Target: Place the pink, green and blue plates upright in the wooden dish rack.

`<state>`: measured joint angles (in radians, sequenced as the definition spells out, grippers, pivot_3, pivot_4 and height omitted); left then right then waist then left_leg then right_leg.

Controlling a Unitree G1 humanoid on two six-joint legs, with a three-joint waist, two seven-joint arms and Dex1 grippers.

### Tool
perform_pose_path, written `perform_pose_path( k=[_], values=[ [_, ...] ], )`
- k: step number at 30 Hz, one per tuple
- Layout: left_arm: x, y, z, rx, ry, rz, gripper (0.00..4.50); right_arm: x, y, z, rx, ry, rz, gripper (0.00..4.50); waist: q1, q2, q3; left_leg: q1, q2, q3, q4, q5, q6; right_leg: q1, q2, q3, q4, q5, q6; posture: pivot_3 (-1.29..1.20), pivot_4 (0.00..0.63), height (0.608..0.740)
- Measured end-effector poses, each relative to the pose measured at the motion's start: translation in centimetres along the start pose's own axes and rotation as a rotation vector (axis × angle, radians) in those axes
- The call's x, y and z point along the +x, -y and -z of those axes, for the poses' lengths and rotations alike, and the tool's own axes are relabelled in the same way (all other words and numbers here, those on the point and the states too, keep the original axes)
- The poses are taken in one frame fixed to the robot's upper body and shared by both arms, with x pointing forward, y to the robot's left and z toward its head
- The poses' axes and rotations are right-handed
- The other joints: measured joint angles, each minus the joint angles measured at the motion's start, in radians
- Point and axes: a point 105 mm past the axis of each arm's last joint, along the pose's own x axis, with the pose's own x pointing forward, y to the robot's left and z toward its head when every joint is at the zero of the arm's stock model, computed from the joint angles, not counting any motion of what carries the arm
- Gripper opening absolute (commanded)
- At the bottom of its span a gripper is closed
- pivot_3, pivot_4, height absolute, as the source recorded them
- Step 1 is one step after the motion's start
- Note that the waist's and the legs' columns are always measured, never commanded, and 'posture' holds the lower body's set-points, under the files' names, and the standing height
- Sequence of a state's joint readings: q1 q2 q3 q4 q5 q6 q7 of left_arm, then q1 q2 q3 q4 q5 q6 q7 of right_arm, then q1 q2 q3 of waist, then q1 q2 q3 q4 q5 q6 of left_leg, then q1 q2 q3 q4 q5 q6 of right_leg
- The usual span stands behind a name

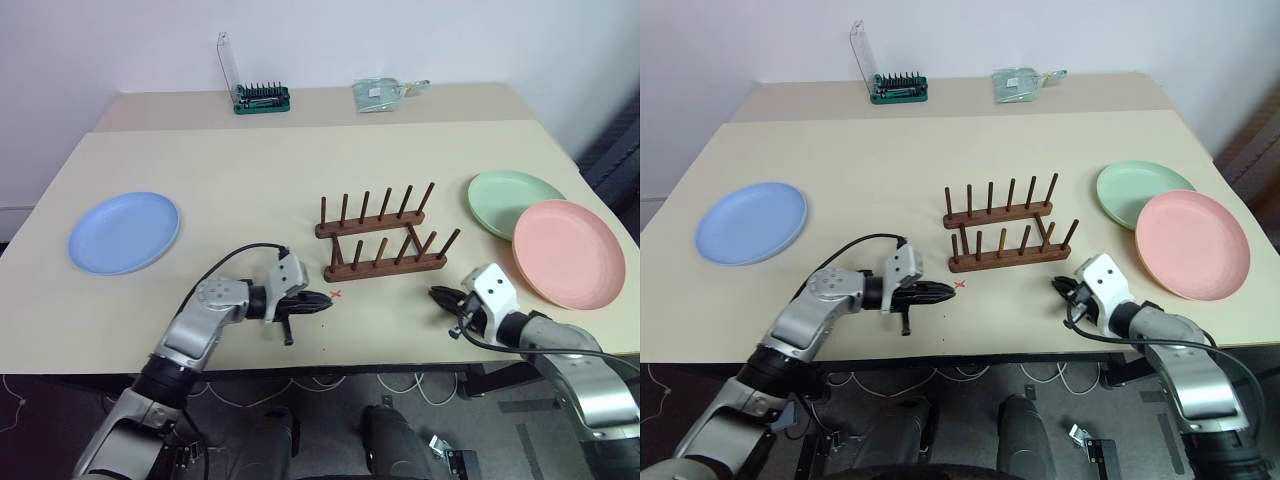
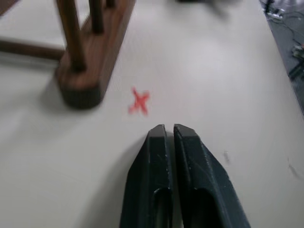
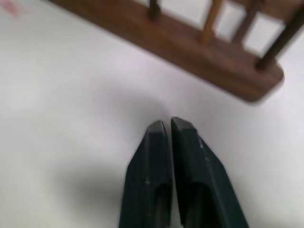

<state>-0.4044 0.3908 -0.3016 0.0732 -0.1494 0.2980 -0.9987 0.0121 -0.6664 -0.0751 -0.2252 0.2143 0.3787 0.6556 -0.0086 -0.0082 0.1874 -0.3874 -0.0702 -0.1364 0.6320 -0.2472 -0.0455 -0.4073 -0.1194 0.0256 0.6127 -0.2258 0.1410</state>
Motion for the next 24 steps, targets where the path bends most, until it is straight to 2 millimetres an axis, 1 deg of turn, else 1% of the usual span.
perform_pose_path(
  k=[4,7,10,12,16,21,24],
  values=[
    [1.7,-1.4,-0.5,0.007,0.032,-0.114,0.14,2.3,1.0,-0.9,-0.062,0.008,0.050,0.08,-0.005,0.000,-0.001,0.002,0.000,0.000,0.000,0.000,0.000,0.001,0.000,0.000,0.001,0.000,0.000,0.00,0.150,0.740],
    [2.4,-2.4,-0.6,0.007,0.056,-0.192,0.14,4.1,2.1,-1.6,-0.103,0.012,0.094,0.08,-0.005,-0.002,-0.002,0.004,0.000,0.000,0.000,0.000,0.000,0.003,0.000,0.000,0.000,0.000,0.000,0.00,0.150,0.740],
    [2.6,-4.3,-0.7,0.027,0.041,-0.288,0.14,5.6,3.3,-2.2,-0.153,0.000,0.139,0.08,-0.004,-0.002,-0.002,0.006,0.000,0.000,0.000,0.000,0.000,0.005,0.000,0.000,0.001,0.000,0.000,0.00,0.150,0.740],
    [2.2,-5.1,-0.6,0.024,0.044,-0.328,0.14,6.2,4.0,-2.4,-0.162,0.000,0.163,0.08,-0.006,-0.003,-0.002,0.007,0.000,0.000,-0.001,0.000,0.000,0.005,0.000,0.000,0.001,0.000,0.000,0.00,0.150,0.740],
    [2.3,-5.9,-0.5,0.026,0.049,-0.366,0.14,6.9,4.7,-2.6,-0.171,-0.001,0.175,0.08,-0.005,-0.003,-0.003,0.007,0.000,0.000,-0.001,0.000,0.000,0.005,0.000,0.000,0.001,0.000,0.000,0.00,0.150,0.740],
    [2.1,-6.3,-0.5,0.038,0.050,-0.387,0.14,6.9,4.5,-2.7,-0.182,0.007,0.164,0.08,-0.007,-0.002,-0.003,0.007,0.000,0.000,-0.001,0.000,0.000,0.005,0.000,0.000,0.001,0.000,0.000,0.00,0.150,0.740],
    [1.9,-6.4,-0.5,0.039,0.054,-0.398,0.14,6.5,4.0,-2.6,-0.195,0.012,0.154,0.08,-0.008,-0.002,-0.003,0.007,0.000,0.000,-0.001,0.000,0.000,0.005,0.000,0.000,0.001,0.000,0.000,0.00,0.150,0.740]
  ],
)
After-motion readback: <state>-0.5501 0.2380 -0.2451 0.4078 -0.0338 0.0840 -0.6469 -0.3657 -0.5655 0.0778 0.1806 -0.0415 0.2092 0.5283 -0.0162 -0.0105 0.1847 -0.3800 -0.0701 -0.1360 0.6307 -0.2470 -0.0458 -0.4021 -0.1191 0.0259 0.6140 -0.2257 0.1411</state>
